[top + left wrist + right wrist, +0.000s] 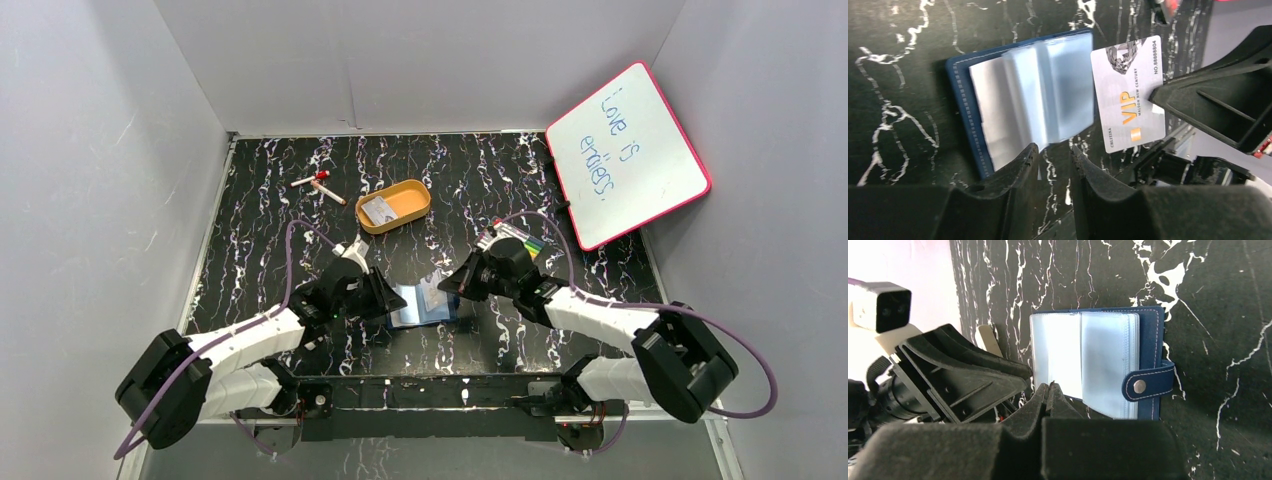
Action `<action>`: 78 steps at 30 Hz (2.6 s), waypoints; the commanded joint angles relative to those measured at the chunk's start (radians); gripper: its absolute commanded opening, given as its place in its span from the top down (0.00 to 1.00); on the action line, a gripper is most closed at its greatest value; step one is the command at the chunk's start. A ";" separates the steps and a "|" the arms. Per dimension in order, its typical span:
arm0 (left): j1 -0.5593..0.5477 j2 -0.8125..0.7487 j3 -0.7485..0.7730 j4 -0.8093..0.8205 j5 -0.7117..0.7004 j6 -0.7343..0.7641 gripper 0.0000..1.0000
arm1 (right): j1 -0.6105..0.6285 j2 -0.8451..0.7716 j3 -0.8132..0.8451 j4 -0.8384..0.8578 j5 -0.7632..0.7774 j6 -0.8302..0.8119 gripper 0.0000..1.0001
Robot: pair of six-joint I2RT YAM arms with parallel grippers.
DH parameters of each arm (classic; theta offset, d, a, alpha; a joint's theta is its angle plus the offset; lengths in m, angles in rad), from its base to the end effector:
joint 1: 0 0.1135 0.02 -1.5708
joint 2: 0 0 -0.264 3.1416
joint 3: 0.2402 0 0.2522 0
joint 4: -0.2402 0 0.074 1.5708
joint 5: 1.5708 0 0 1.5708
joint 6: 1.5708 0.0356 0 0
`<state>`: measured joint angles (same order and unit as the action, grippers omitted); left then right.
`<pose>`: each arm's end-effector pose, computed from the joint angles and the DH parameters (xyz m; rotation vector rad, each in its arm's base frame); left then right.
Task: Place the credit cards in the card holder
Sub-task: Insert the credit card into the card holder.
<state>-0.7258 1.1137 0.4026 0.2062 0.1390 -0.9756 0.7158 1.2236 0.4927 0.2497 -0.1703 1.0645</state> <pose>0.1642 -0.1523 0.1831 -0.1922 2.2869 -1.1221 0.1842 0.1682 0.1924 0.2816 2.2840 1.2058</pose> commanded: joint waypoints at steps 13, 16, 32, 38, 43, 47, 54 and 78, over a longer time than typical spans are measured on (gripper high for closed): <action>0.004 0.023 -0.022 -0.115 -0.156 0.083 0.80 | 0.074 0.189 0.035 0.193 0.003 -0.079 1.00; 0.004 0.039 -0.027 -0.113 -0.162 0.084 0.81 | 0.077 0.203 0.031 0.196 0.008 -0.081 1.00; 0.003 0.066 -0.041 -0.091 -0.159 0.071 0.85 | 0.086 0.248 0.014 0.211 0.033 -0.099 1.00; 0.004 0.071 -0.047 -0.081 -0.149 0.063 0.86 | 0.102 0.271 0.012 0.241 0.042 -0.087 1.00; 0.003 0.081 -0.055 -0.063 -0.139 0.052 0.87 | 0.116 0.283 -0.007 0.282 0.067 -0.053 1.00; 0.003 0.085 -0.061 -0.053 -0.111 0.047 0.88 | 0.127 0.294 -0.022 0.317 0.088 -0.031 1.00; 0.003 0.087 -0.059 -0.055 -0.111 0.047 0.89 | 0.136 0.322 -0.036 0.340 0.109 -0.027 1.00; 0.004 0.099 -0.041 -0.091 -0.151 0.057 0.99 | 0.137 0.268 -0.068 0.270 0.249 -0.135 1.00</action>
<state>-0.7250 1.2007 0.3546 0.1543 0.0074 -0.9306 0.8513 1.4876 0.4408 0.5472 0.0383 0.9726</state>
